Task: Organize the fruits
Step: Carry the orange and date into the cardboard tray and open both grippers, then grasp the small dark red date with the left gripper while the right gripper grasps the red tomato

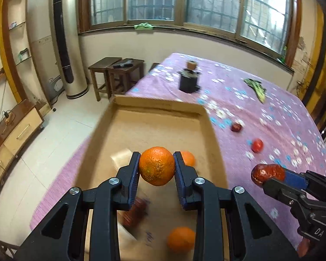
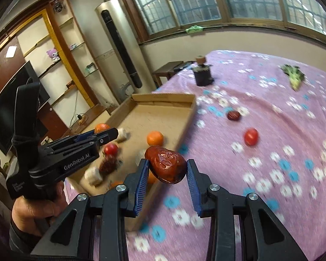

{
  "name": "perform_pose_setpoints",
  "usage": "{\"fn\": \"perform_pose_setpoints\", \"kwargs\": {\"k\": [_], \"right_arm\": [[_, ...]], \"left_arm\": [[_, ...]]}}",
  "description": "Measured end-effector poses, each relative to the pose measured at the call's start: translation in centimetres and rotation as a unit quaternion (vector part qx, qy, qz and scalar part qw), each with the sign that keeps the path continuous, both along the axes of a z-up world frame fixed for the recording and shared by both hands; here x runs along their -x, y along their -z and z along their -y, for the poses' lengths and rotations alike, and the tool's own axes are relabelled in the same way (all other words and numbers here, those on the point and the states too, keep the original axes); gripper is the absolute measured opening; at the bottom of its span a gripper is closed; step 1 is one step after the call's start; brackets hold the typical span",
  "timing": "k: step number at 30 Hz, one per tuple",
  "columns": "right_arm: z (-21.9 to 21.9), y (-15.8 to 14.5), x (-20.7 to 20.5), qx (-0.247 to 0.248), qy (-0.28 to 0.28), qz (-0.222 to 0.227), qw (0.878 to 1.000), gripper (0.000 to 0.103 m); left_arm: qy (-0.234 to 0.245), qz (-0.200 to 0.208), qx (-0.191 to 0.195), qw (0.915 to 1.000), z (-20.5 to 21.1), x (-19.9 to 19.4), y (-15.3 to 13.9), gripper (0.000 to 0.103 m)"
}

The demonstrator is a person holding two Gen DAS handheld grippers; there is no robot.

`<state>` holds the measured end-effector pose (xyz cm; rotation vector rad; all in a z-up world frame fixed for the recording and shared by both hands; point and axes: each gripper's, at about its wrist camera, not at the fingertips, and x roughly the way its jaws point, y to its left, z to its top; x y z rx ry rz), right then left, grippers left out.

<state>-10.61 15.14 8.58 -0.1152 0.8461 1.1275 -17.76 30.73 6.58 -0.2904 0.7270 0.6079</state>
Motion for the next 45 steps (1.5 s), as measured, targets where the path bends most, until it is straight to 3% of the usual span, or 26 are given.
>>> {"fn": "perform_pose_setpoints", "kwargs": {"k": [7,11,23,28,30,31,33,45], "right_arm": [[-6.1,0.3,-1.9,0.012,-0.023,0.004,1.0,0.036],[-9.4,1.5,-3.4,0.033,-0.028,0.004,0.999,0.036],[-14.4,5.5,-4.1,0.095,-0.06,0.006,0.994,0.036],[-14.8,6.2,-4.2,0.108,-0.059,0.011,0.992,0.038],[-14.7,6.1,-4.2,0.111,-0.056,0.019,0.992,0.041],[-14.6,6.0,-4.1,0.111,-0.055,0.022,0.992,0.042],[-14.2,5.6,-4.0,0.105,-0.055,0.021,0.993,0.047],[-8.9,2.3,-4.1,0.059,-0.031,0.006,0.998,0.047]], "left_arm": [[-0.015,-0.01,0.01,0.9998,-4.7,-2.4,-0.2,0.027],[-0.019,-0.032,0.034,0.9987,-6.8,-4.5,1.5,0.027],[-0.039,-0.096,0.058,0.9929,-8.8,-6.4,5.1,0.028],[-0.052,-0.114,0.077,0.9891,-9.5,-6.4,6.1,0.031],[-0.06,-0.124,0.069,0.988,-9.5,-6.4,6.1,0.062],[-0.059,-0.12,0.069,0.9886,-9.4,-6.4,6.0,0.063],[-0.06,-0.123,0.063,0.9886,-9.2,-6.3,5.8,0.065],[-0.059,-0.103,0.038,0.9922,-7.6,-5.3,3.6,0.066]]}}
